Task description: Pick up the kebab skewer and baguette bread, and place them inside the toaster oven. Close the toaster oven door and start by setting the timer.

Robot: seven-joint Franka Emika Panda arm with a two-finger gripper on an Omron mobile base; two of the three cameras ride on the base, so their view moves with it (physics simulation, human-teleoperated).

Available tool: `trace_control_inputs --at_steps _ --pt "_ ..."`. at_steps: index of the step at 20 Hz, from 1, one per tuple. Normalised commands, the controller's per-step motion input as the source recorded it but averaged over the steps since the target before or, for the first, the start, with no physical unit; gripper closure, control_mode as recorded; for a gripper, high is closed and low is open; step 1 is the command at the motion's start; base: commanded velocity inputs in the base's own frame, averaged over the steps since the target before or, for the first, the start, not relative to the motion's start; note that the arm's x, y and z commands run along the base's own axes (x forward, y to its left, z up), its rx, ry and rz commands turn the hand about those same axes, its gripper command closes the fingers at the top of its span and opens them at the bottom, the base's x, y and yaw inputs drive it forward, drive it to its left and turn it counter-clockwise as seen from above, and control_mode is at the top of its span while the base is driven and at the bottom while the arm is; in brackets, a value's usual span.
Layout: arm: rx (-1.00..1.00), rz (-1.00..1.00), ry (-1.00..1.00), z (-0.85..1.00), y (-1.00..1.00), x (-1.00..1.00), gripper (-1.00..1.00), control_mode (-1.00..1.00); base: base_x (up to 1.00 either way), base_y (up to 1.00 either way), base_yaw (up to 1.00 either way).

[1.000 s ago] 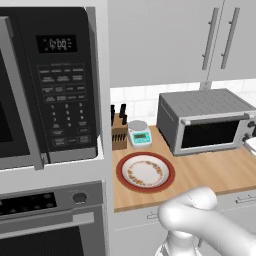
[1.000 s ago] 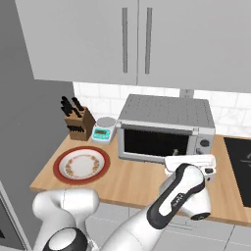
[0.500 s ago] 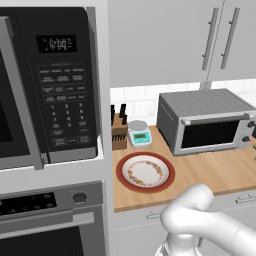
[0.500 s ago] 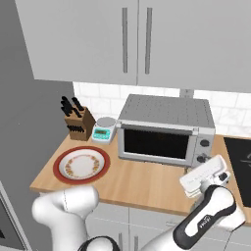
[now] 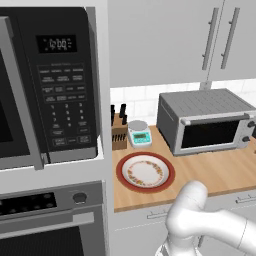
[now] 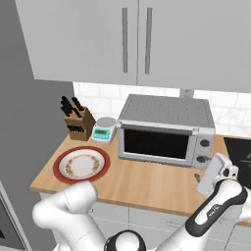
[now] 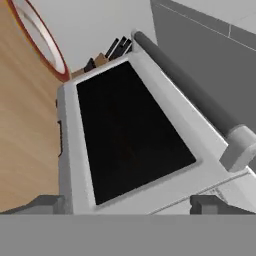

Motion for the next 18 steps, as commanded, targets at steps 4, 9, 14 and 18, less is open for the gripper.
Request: trace_control_inputs --at_steps 4,9,14,18 --pt "-0.25 -0.11 0.00 -0.15 0.00 0.53 -1.00 -1.00 0.00 0.00 0.00" --pt "-0.09 -0.14 0.00 -0.06 0.00 0.57 -1.00 -1.00 0.00 0.00 0.00" --pt "-0.02 -0.16 0.03 -0.40 -0.01 0.31 -1.00 -1.00 0.00 0.00 0.00" --pt "-0.01 -0.16 0.02 -0.49 0.00 0.47 -1.00 -1.00 0.00 0.00 0.00"
